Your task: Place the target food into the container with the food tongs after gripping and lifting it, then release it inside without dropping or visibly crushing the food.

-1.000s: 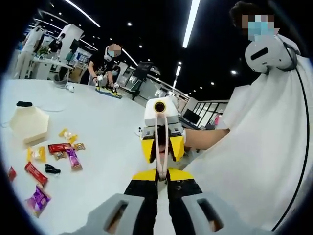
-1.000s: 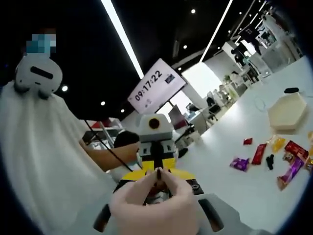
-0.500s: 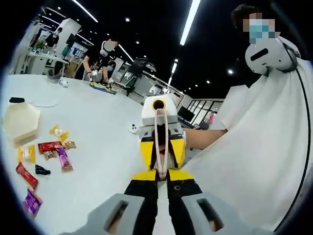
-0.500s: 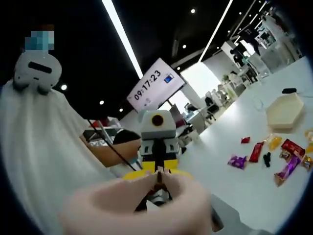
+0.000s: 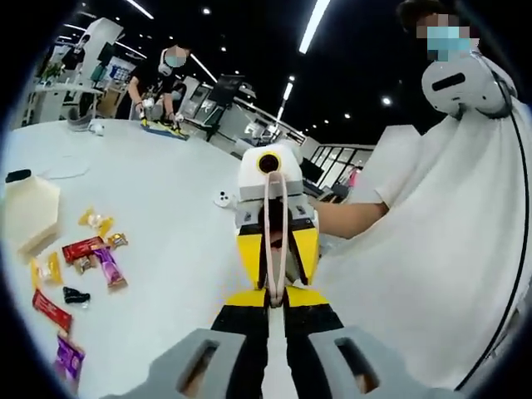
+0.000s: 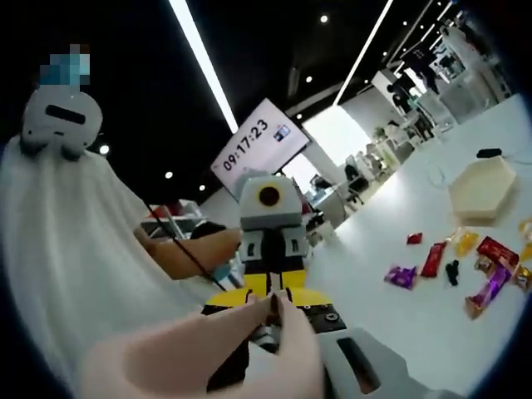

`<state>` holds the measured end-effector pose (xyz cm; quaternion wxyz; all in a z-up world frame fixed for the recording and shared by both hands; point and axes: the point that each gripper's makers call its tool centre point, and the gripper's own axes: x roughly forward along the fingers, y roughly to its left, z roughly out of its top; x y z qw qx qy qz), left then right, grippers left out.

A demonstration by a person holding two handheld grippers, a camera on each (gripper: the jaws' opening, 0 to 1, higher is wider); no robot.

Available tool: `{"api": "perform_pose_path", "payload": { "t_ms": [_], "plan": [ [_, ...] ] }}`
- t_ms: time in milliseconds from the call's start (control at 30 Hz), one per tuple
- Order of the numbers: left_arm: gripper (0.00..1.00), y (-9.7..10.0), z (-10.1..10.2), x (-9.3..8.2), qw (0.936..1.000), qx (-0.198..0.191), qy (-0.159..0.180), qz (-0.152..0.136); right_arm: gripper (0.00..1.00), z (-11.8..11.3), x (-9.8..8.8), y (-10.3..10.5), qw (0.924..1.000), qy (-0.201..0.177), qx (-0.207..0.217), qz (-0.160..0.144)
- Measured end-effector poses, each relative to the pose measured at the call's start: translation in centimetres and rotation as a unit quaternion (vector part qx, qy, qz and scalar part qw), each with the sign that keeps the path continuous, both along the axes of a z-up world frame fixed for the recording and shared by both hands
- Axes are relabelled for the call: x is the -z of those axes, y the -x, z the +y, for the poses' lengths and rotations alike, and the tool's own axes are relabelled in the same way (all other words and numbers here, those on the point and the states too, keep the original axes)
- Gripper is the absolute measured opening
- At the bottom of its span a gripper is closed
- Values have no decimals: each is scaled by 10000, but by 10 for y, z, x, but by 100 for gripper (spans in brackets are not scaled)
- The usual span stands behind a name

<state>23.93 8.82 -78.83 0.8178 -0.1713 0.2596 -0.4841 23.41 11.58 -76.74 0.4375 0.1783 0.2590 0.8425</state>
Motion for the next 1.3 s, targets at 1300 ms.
{"api": "perform_pose_path", "payload": {
  "t_ms": [1300],
  "plan": [
    [22,0,50,-20,9722,-2145,656,-666,29,27,-21,-34,9923,59,1117,-525]
  ]
}}
